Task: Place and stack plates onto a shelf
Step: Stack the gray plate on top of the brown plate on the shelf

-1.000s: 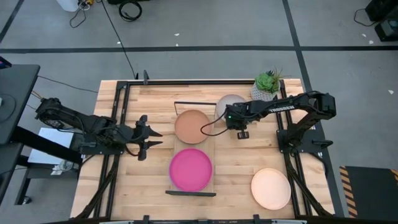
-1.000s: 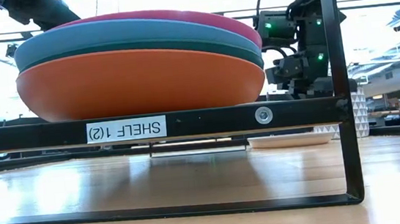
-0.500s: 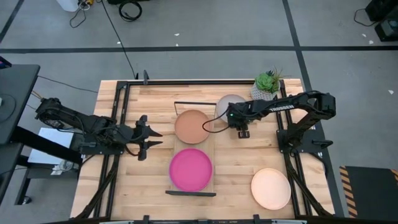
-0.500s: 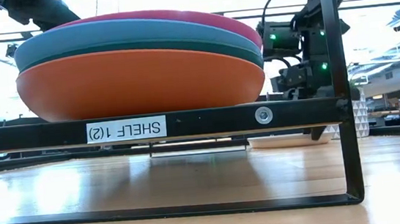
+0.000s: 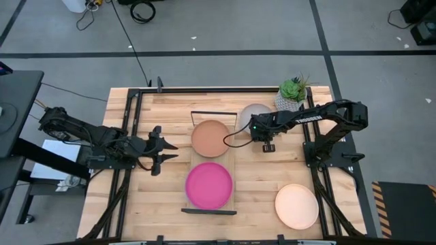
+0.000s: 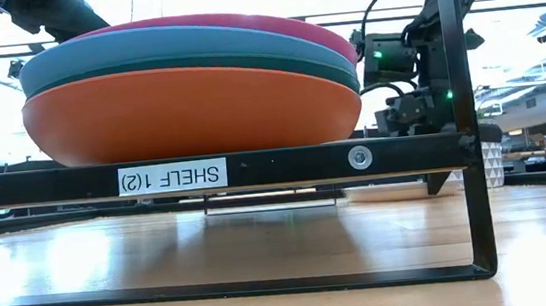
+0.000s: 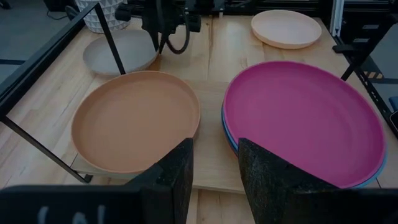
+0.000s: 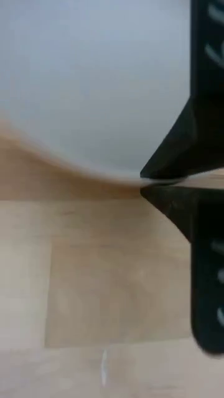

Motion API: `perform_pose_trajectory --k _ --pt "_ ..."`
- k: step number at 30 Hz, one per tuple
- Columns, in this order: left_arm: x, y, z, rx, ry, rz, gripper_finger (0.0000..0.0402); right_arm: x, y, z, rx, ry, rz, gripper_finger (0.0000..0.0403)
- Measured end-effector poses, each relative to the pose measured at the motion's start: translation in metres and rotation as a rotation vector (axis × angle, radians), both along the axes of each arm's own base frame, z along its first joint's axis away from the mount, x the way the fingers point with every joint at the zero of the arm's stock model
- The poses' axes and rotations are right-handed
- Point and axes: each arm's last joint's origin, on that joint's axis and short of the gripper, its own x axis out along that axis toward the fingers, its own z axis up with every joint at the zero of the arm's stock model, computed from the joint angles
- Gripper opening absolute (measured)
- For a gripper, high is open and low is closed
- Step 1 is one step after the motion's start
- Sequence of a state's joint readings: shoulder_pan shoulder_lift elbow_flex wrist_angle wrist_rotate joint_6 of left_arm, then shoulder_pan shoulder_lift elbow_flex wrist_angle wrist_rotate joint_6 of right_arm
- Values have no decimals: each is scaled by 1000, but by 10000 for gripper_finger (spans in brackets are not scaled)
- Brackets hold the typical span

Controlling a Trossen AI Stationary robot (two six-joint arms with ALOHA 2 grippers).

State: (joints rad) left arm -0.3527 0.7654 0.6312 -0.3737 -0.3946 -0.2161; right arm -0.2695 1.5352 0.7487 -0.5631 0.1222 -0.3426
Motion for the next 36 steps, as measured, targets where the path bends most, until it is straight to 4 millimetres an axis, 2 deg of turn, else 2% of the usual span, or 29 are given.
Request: perform_pose_trajectory --k 2,9,17,28,32,36 --pt "0 0 0 0 1 0 133 0 5 1 12 24 8 14" --pt "0 0 -1 -5 6 4 133 4 29 19 11 127 -2 24" --pt "-1 0 -1 -26 12 16 133 19 74 54 11 133 54 16" --pt "-1 0 -2 -69 11 39 133 45 138 115 -31 -121 263 18" --pt "0 0 -2 -69 16 41 133 61 147 120 -16 -292 399 18" --pt "2 -1 -5 -62 28 44 133 78 146 113 -21 -365 490 18"
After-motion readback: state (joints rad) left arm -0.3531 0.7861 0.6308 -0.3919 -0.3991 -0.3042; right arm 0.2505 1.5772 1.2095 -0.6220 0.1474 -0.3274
